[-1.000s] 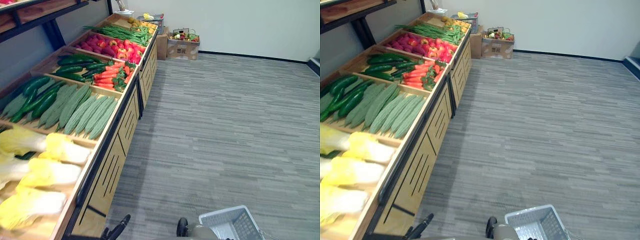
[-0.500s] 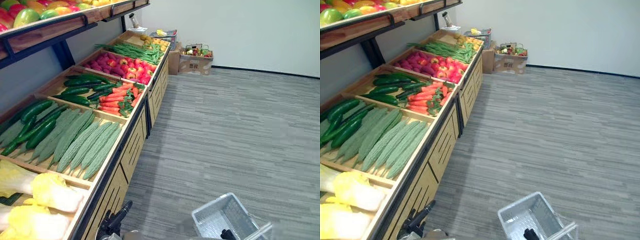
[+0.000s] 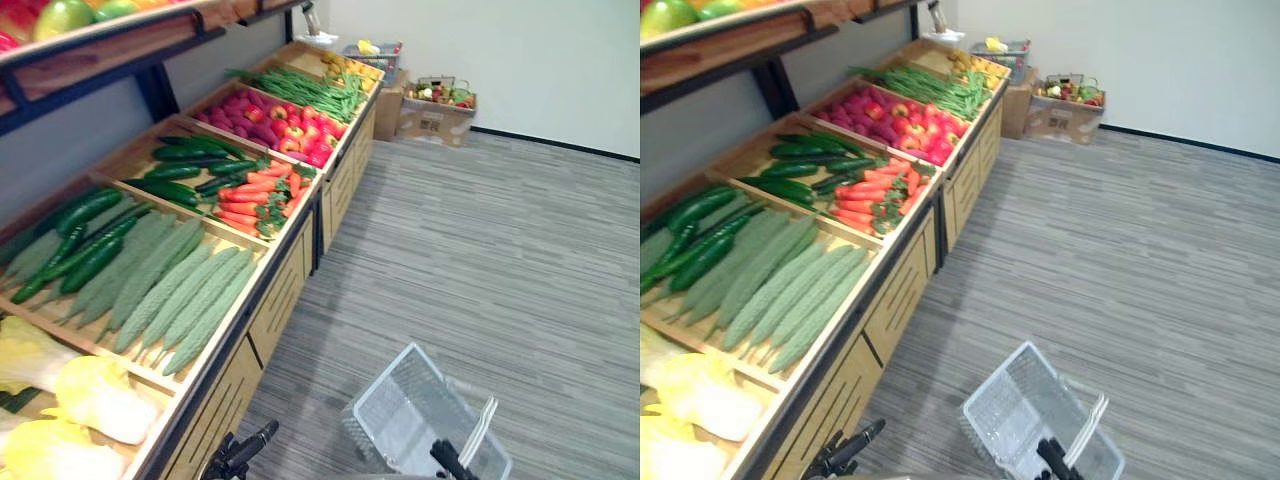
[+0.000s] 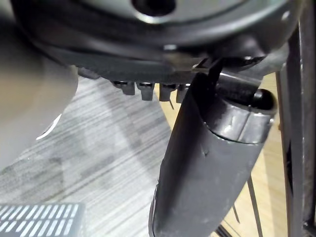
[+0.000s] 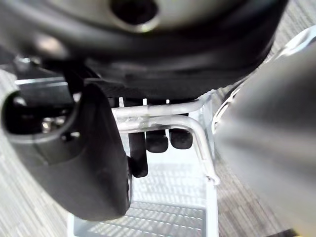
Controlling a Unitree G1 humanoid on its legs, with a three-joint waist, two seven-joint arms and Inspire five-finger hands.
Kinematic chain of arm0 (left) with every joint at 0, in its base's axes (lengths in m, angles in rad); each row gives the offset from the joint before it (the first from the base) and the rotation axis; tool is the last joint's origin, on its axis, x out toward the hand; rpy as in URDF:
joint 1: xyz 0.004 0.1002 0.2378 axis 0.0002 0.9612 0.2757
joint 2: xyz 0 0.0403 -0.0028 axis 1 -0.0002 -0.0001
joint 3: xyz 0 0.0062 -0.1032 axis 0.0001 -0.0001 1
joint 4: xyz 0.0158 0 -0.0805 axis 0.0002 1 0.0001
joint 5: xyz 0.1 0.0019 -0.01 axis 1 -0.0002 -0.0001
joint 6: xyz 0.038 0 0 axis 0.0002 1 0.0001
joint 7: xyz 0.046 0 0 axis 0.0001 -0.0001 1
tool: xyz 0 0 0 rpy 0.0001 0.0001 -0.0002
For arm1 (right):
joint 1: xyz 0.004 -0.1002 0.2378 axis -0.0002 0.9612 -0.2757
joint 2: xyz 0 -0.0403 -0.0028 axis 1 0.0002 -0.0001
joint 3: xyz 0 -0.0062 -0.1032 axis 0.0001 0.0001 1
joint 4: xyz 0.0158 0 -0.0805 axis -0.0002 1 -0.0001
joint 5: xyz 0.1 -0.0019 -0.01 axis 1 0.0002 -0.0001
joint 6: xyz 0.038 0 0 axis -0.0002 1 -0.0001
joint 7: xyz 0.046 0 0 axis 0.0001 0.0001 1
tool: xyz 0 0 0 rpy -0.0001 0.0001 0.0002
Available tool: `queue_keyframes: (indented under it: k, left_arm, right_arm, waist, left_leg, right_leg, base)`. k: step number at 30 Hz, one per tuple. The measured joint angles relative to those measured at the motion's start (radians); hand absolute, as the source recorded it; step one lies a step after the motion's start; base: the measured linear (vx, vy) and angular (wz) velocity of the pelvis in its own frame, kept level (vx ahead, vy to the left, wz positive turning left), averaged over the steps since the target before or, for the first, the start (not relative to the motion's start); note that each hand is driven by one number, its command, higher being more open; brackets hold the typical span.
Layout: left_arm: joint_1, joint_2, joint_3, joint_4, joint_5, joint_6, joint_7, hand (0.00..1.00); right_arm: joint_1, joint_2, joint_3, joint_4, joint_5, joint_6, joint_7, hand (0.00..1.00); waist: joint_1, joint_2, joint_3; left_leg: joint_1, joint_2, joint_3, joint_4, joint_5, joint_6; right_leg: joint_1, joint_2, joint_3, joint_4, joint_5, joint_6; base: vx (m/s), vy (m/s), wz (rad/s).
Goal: Pick vegetable in the basket
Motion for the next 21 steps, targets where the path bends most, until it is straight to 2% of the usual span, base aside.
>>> queue_keyframes:
  k: [1, 2, 5, 6, 9, 11, 12, 13, 14, 15, 16, 17, 18, 19, 21]
  left_arm:
    - [-0.011, -0.001, -0.011, 0.018, -0.005, 0.003, 0.002, 1.00]
    - [-0.008, -0.012, -0.010, 0.022, -0.012, -0.001, 0.004, 1.00]
    - [0.000, -0.018, -0.010, 0.020, -0.040, -0.008, 0.003, 1.00]
    - [0.001, -0.018, -0.010, 0.020, -0.044, -0.008, 0.003, 1.00]
    - [0.005, -0.011, -0.027, 0.020, -0.086, -0.008, 0.003, 1.00]
    - [0.017, -0.008, -0.031, 0.023, -0.095, -0.010, 0.004, 1.00]
    - [0.021, -0.007, -0.031, 0.024, -0.095, -0.010, 0.004, 1.00]
    - [0.031, -0.003, -0.025, 0.021, -0.102, -0.012, 0.004, 1.00]
    - [0.036, 0.003, -0.006, 0.013, -0.102, -0.021, 0.003, 1.00]
    - [0.043, 0.001, 0.012, 0.001, -0.102, -0.022, 0.003, 1.00]
    - [0.055, -0.004, 0.050, -0.018, -0.093, -0.025, 0.001, 1.00]
    - [0.070, -0.019, 0.101, -0.022, -0.081, -0.030, 0.003, 1.00]
    - [0.073, -0.019, 0.109, -0.022, -0.079, -0.031, 0.004, 1.00]
    - [0.086, -0.017, 0.131, -0.019, -0.077, -0.030, 0.008, 1.00]
    - [0.093, -0.022, 0.133, -0.017, -0.075, -0.029, 0.009, 1.00]
  right_arm:
    - [-0.006, -0.006, -0.009, 0.021, -0.010, -0.003, -0.001, 0.00]
    - [0.002, -0.025, -0.008, 0.041, -0.026, -0.004, -0.009, 0.00]
    - [0.002, -0.053, -0.006, 0.060, -0.036, 0.005, -0.015, 0.00]
    - [0.002, -0.057, -0.005, 0.061, -0.036, 0.006, -0.016, 0.00]
    - [0.003, -0.071, 0.003, 0.075, -0.040, 0.022, -0.018, 0.00]
    - [-0.022, -0.090, 0.001, 0.085, -0.032, 0.035, -0.021, 0.00]
    - [-0.022, -0.089, -0.001, 0.083, -0.028, 0.029, -0.022, 0.00]
    - [-0.017, -0.091, -0.005, 0.070, -0.008, 0.020, -0.026, 0.00]
    - [0.000, -0.090, -0.005, 0.057, -0.006, 0.024, -0.026, 0.00]
    - [0.013, -0.088, -0.002, 0.053, -0.007, 0.027, -0.026, 0.00]
    - [0.043, -0.085, 0.003, 0.042, -0.005, 0.029, -0.032, 0.00]
    - [0.066, -0.080, 0.012, 0.035, 0.007, 0.030, -0.031, 0.00]
    - [0.068, -0.076, 0.016, 0.034, 0.007, 0.031, -0.031, 0.00]
    - [0.072, -0.055, 0.034, 0.025, 0.008, 0.028, -0.030, 0.00]
    - [0.072, -0.025, 0.034, 0.019, 0.009, 0.027, -0.018, 0.00]
  waist:
    - [-0.014, 0.015, 0.002]
    - [-0.018, 0.013, 0.003]
    - [-0.016, 0.032, -0.001]
    - [-0.015, 0.031, 0.000]
    - [-0.011, 0.021, 0.009]
    - [-0.008, 0.019, 0.015]
    - [-0.008, 0.016, 0.015]
    - [-0.008, 0.000, 0.015]
    - [-0.008, -0.022, 0.016]
    - [-0.006, -0.027, 0.016]
    - [-0.001, -0.027, 0.015]
    - [0.007, -0.008, 0.011]
    - [0.011, -0.008, 0.010]
    - [0.027, -0.008, 0.011]
    - [0.032, -0.005, 0.010]
  left_leg:
    - [0.015, 0.023, -0.006, -0.017, -0.010, -0.016]
    - [0.033, 0.027, -0.005, -0.043, 0.000, -0.017]
    - [0.032, 0.018, -0.009, -0.054, 0.002, -0.025]
    - [0.031, 0.013, -0.010, -0.054, 0.002, -0.025]
    - [0.030, -0.016, -0.042, -0.038, -0.023, -0.015]
    - [0.024, -0.048, -0.082, -0.006, -0.058, 0.019]
    - [0.020, -0.058, -0.099, 0.005, -0.069, 0.030]
    - [0.013, -0.087, -0.145, 0.031, -0.087, 0.048]
    - [-0.005, -0.112, -0.210, 0.076, -0.113, 0.065]
    - [-0.014, -0.121, -0.244, 0.098, -0.124, 0.074]
    - [-0.030, -0.128, -0.319, 0.129, -0.144, 0.091]
    - [-0.046, -0.109, -0.393, 0.156, -0.164, 0.109]
    - [-0.049, -0.106, -0.400, 0.160, -0.166, 0.114]
    - [-0.057, -0.102, -0.440, 0.171, -0.175, 0.123]
    - [-0.063, -0.106, -0.506, 0.187, -0.194, 0.127]
  right_leg:
    - [0.015, 0.024, -0.024, 0.000, 0.006, -0.003]
    - [0.016, 0.030, -0.033, 0.007, 0.005, -0.002]
    - [0.016, 0.026, -0.038, 0.007, 0.002, 0.001]
    - [0.016, 0.020, -0.042, 0.011, 0.000, 0.004]
    - [0.008, -0.027, -0.069, 0.098, -0.025, 0.044]
    - [-0.047, -0.096, -0.078, 0.281, -0.042, 0.070]
    - [-0.076, -0.118, -0.073, 0.363, -0.042, 0.074]
    - [-0.130, -0.170, -0.034, 0.523, -0.020, 0.104]
    - [-0.176, -0.192, 0.035, 0.661, 0.044, 0.067]
    - [-0.199, -0.194, 0.072, 0.721, 0.101, 0.053]
    - [-0.245, -0.178, 0.130, 0.817, 0.258, 0.044]
    - [-0.290, -0.115, 0.194, 0.861, 0.180, 0.059]
    - [-0.297, -0.104, 0.204, 0.856, 0.139, 0.057]
    - [-0.316, -0.059, 0.224, 0.786, 0.046, 0.050]
    - [-0.330, 0.001, 0.279, 0.633, 0.001, 0.051]
  base:
    - [0.06, -0.144, 0.18]
    - [0.07, -0.108, 0.33]
    - [0.07, -0.008, 0.07]
    - [0.04, 0.064, 0.15]
    - [0.03, 0.113, 0.32]
    - [0.02, 0.145, 0.44]
    - [0.00, 0.144, 0.77]
    - [0.01, 0.125, 1.20]
    - [0.03, 0.106, 1.45]
    - [0.05, 0.102, 1.82]
    - [0.08, 0.095, 1.98]
    - [0.07, 0.080, 1.66]
    - [0.10, 0.060, 1.28]
    - [0.11, 0.040, 0.69]
    - [0.21, -0.005, 1.12]
